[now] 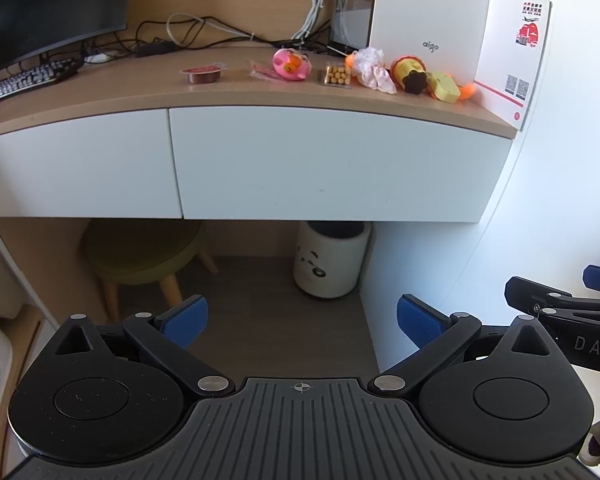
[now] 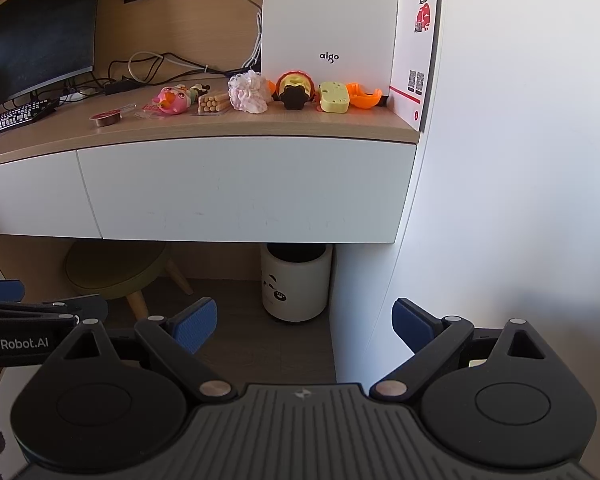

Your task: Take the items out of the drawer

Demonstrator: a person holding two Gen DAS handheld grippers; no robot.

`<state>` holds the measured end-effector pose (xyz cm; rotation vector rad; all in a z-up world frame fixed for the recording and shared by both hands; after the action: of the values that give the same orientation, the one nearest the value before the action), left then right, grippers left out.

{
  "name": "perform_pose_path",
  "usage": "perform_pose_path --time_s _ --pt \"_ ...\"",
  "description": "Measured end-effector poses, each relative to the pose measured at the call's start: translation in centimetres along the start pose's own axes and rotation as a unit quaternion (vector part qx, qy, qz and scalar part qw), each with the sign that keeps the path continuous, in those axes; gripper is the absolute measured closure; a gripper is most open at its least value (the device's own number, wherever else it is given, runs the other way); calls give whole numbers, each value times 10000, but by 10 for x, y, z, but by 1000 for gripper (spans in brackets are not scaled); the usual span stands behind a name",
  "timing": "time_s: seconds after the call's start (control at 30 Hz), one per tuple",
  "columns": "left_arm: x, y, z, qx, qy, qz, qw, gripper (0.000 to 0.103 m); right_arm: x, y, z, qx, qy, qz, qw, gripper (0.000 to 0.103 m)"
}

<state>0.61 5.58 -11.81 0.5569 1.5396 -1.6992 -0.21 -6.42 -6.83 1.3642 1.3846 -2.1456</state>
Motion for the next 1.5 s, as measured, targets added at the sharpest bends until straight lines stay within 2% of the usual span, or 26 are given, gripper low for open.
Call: perform_pose_path --time_s 1.07,1.4,1.43,1.5 --pt "2 5 1 21 -38 -31 10000 0 5 7 3 31 53 -123 9999 8" --pt "1 12 0 163 -26 -92 9998 1 7 10 7 79 85 -147 9998 8" --pt "1 12 0 185 -4 -90 9998 2 7 10 7 87 98 -149 9998 8" --pt "-1 14 1 248 24 -93 9996 15 6 11 8 96 104 -148 9998 8"
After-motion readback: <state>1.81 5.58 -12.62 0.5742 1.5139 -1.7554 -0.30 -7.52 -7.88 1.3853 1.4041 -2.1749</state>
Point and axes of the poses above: each gripper's, at about its wrist camera, not at the fingertips, and y roughly the way its jaws point, z to its right, x to its underside, the point moved 4 cm from there along y, roughly the way its jaws point, and after that the axes turned 8 degrees about -y, right-handed, at the moved point
